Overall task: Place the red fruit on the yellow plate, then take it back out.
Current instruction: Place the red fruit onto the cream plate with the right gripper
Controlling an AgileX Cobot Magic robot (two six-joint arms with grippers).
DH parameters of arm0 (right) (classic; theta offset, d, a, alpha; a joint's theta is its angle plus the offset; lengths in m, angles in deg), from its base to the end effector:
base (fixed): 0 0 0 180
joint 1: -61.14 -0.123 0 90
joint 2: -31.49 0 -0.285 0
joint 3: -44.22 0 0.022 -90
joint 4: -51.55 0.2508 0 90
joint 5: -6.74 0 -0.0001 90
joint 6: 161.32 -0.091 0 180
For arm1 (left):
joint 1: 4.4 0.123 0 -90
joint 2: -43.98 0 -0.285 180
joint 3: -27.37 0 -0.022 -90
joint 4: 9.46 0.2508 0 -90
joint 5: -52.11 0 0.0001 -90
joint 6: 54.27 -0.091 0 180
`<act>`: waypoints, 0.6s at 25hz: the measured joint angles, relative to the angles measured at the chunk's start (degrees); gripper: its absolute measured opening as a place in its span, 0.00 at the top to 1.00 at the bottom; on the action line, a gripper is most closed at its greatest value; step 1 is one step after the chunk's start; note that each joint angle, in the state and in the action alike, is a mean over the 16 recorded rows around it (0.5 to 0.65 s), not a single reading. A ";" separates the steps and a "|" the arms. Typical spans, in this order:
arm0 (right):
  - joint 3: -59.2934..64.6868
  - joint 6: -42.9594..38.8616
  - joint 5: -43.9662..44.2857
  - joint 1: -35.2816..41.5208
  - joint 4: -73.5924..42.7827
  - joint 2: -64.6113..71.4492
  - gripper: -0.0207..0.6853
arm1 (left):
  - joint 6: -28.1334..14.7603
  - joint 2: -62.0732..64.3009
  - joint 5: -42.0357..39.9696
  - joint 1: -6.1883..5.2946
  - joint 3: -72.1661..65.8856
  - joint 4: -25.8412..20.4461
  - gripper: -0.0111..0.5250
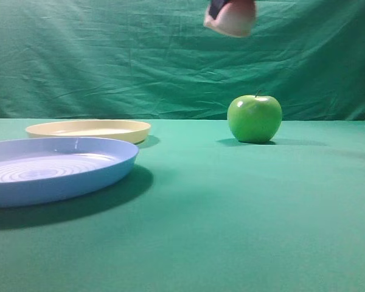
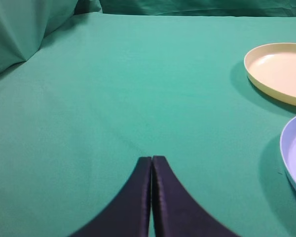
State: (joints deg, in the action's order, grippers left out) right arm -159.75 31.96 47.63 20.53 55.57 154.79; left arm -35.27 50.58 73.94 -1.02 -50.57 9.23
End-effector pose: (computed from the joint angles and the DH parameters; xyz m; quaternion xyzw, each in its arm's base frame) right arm 0.3508 0.3063 0.2724 -0.4106 0.8455 0.1101 0.3232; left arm 0.0508 0.0139 0.1776 -0.0704 0.7913 0.0570 0.6046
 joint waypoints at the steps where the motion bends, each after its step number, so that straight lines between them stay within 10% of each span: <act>1: -2.17 0.24 0.01 -0.70 0.06 2.13 0.72 | 0.00 0.00 0.00 0.00 0.00 0.00 0.98; 15: -17.82 3.50 -5.29 -5.01 2.11 21.28 0.57 | -0.10 0.00 0.00 0.00 0.00 0.00 0.98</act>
State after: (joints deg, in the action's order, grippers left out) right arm -177.57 35.47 42.35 15.52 57.68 176.06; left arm -35.36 50.58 73.94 -1.02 -50.57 9.23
